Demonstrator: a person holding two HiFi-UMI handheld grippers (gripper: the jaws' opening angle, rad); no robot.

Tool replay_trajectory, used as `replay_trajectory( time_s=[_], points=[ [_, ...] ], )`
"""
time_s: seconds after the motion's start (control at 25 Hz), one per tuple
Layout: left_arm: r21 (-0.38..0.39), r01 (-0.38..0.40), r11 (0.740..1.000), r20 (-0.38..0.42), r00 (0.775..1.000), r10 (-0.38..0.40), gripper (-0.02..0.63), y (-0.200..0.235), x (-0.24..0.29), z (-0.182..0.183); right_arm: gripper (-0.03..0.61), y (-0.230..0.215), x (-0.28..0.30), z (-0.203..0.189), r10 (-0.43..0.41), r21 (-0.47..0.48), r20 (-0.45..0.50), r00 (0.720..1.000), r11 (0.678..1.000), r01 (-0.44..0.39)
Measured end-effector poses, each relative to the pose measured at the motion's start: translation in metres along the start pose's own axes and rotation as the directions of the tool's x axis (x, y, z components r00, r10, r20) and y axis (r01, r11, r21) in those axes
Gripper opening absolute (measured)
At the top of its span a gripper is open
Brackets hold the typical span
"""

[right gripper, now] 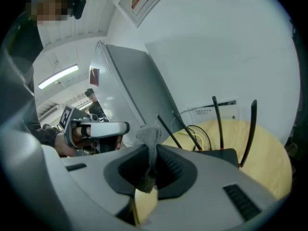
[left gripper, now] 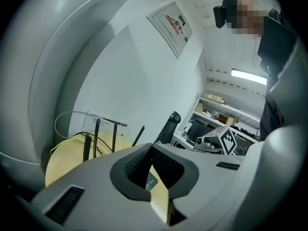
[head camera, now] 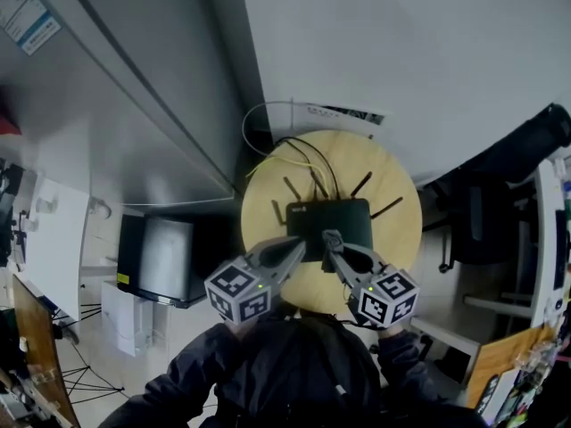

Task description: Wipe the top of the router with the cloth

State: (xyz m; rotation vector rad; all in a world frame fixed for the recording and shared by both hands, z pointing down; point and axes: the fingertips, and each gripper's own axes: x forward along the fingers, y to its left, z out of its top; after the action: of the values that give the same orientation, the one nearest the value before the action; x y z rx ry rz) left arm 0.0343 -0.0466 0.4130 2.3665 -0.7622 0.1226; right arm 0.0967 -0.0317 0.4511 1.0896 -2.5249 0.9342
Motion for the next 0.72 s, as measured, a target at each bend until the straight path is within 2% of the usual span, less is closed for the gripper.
replay_trajectory(
  time_s=[0.72],
  points=[
    [-0.004, 0.033, 0.999, -0.002, 0.999, -0.033, -0.006, -0.001, 0.001, 0.000, 0.067, 0.006, 0.006, 0.013, -0.020, -0.022, 0.015, 1.000, 1.000, 0.020]
  ],
)
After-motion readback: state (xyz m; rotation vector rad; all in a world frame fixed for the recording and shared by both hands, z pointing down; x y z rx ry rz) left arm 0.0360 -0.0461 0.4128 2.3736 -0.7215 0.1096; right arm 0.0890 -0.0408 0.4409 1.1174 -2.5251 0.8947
